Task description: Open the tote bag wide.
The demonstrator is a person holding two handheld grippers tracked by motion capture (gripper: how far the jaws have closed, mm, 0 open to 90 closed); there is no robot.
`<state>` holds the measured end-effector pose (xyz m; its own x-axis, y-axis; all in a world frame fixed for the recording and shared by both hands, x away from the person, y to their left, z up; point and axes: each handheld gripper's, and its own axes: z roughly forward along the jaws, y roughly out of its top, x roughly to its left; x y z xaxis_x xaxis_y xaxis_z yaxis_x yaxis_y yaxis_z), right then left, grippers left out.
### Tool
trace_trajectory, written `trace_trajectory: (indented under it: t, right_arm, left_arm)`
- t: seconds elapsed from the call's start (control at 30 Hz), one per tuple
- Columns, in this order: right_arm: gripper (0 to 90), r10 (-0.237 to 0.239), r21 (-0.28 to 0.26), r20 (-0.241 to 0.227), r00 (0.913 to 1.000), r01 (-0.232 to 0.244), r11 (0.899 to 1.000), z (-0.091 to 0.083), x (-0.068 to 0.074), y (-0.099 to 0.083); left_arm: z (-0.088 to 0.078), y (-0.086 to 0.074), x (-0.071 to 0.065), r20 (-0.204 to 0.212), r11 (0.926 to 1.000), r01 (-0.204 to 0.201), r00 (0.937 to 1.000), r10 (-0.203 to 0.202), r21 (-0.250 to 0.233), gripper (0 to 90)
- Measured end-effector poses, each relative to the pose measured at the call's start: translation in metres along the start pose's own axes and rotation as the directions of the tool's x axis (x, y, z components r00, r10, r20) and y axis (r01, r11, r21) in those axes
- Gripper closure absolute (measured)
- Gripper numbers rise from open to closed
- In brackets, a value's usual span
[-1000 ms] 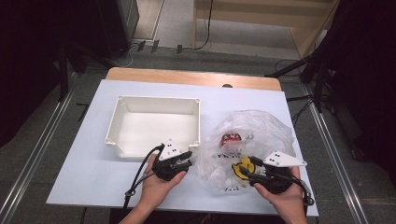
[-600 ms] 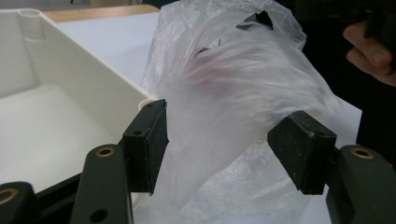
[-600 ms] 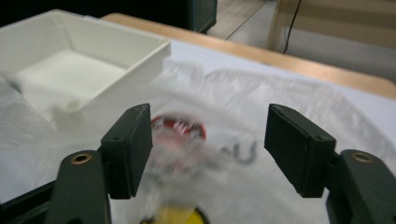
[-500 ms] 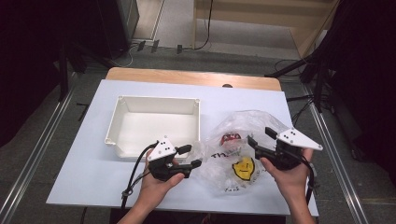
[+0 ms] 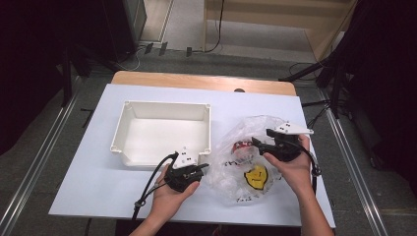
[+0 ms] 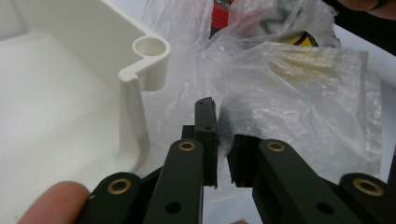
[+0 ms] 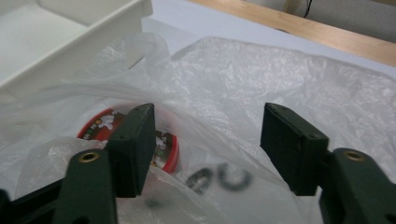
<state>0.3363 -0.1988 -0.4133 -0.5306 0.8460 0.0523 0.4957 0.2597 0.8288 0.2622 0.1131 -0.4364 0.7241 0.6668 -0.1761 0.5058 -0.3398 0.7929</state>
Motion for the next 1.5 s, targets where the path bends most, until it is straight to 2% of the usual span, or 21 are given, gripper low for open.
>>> trace_trajectory:
  t: [0.1, 0.2, 0.27, 0.4, 0.53, 0.63, 0.7, 0.8, 0.87, 0.97, 1.1, 1.13, 1.17, 1.23, 1.3, 1.37, 1.43, 1.47, 1.5]
  right_arm:
    - [62.3, 0.013, 0.007, -0.016, 0.9998, -0.013, 1.0, 0.003, -0.002, -0.005]
    - [82.4, 0.049, 0.001, -0.043, 0.9978, -0.049, 0.999, 0.002, -0.007, -0.007]
    - [90.0, 0.058, -0.011, -0.035, 0.9977, -0.058, 0.998, 0.002, -0.01, -0.006]
    - [90.0, 0.065, -0.026, -0.038, 0.9971, -0.066, 0.997, 0.007, -0.014, -0.003]
    - [90.0, 0.096, -0.005, -0.045, 0.9944, -0.096, 0.995, 0.025, -0.017, -0.005]
    - [90.0, 0.142, 0.012, -0.076, 0.987, -0.141, 0.99, 0.035, -0.022, -0.008]
    - [90.0, 0.151, 0.017, -0.082, 0.9852, -0.15, 0.989, 0.036, -0.023, -0.008]
    - [90.0, 0.175, 0.051, -0.104, 0.9791, -0.17, 0.984, 0.044, -0.027, -0.008]
    - [90.0, 0.17, 0.052, -0.104, 0.9798, -0.166, 0.985, 0.044, -0.028, -0.008]
    - [90.0, 0.188, 0.074, -0.112, 0.9757, -0.181, 0.981, 0.048, -0.029, -0.008]
    - [90.0, 0.202, 0.062, -0.123, 0.9715, -0.196, 0.979, 0.045, -0.028, -0.004]
    - [90.0, 0.2, 0.048, -0.134, 0.9707, -0.195, 0.98, 0.042, -0.028, 0.001]
    - [90.0, 0.195, 0.046, -0.134, 0.9715, -0.191, 0.981, 0.042, -0.028, 0.003]
    - [90.0, 0.189, 0.051, -0.138, 0.9722, -0.183, 0.982, 0.043, -0.026, 0.007]
    - [90.0, 0.159, 0.062, -0.136, 0.9778, -0.152, 0.986, 0.047, -0.023, 0.011]
    - [90.0, 0.152, 0.068, -0.131, 0.9798, -0.144, 0.987, 0.049, -0.023, 0.012]
    - [90.0, 0.177, 0.113, -0.121, 0.9767, -0.163, 0.98, 0.059, -0.028, 0.008]
    - [90.0, 0.177, 0.113, -0.121, 0.9767, -0.163, 0.98, 0.059, -0.028, 0.008]
    - [90.0, 0.196, 0.137, -0.123, 0.9728, -0.179, 0.974, 0.063, -0.03, 0.006]
  left_arm:
    - [0.001, -0.001, 0.0, 0.001, 1.0, -0.003, 1.0, 0.003, 0.009, 87.5]
    - [0.003, -0.003, 0.001, 0.008, 0.9999, -0.003, 1.0, 0.003, 0.016, 90.0]
    - [0.004, -0.004, 0.002, 0.014, 0.9998, -0.001, 0.9999, 0.0, 0.022, 90.0]
    - [0.008, -0.007, 0.001, 0.019, 0.9992, -0.004, 0.9998, 0.003, 0.041, 90.0]
    - [0.016, -0.011, -0.001, 0.019, 0.9976, -0.016, 0.9997, 0.014, 0.068, 90.0]
    - [0.019, -0.014, -0.002, 0.02, 0.9966, -0.018, 0.9997, 0.016, 0.08, 90.0]
    - [0.021, -0.015, -0.003, 0.025, 0.9965, -0.022, 0.9995, 0.02, 0.081, 90.0]
    - [0.025, -0.016, -0.006, 0.028, 0.9956, -0.032, 0.9992, 0.029, 0.088, 90.0]
    - [0.026, -0.016, -0.007, 0.03, 0.9952, -0.036, 0.999, 0.033, 0.091, 90.0]
    - [0.029, -0.018, -0.009, 0.031, 0.9941, -0.037, 0.9989, 0.034, 0.102, 90.0]
    - [0.029, -0.018, -0.009, 0.014, 0.9931, -0.037, 0.9993, 0.036, 0.111, 90.0]
    - [0.029, -0.019, -0.007, 0.01, 0.9934, -0.022, 0.9997, 0.021, 0.113, 90.0]
    - [0.029, -0.018, -0.007, 0.007, 0.9938, -0.013, 0.9999, 0.012, 0.111, 90.0]
    - [0.028, -0.018, -0.009, -0.006, 0.9934, -0.019, 0.9998, 0.019, 0.113, 90.0]
    - [0.029, -0.018, -0.01, -0.022, 0.992, -0.021, 0.9995, 0.024, 0.124, 90.0]
    - [0.03, -0.019, -0.01, -0.021, 0.9919, -0.017, 0.9996, 0.02, 0.126, 90.0]
    - [0.031, -0.019, -0.009, -0.014, 0.9893, -0.008, 0.9998, 0.011, 0.146, 90.0]
    - [0.031, -0.019, -0.009, -0.014, 0.9893, -0.008, 0.9998, 0.011, 0.146, 90.0]
    - [0.032, -0.019, -0.01, -0.004, 0.9879, -0.01, 0.9999, 0.01, 0.155, 90.0]
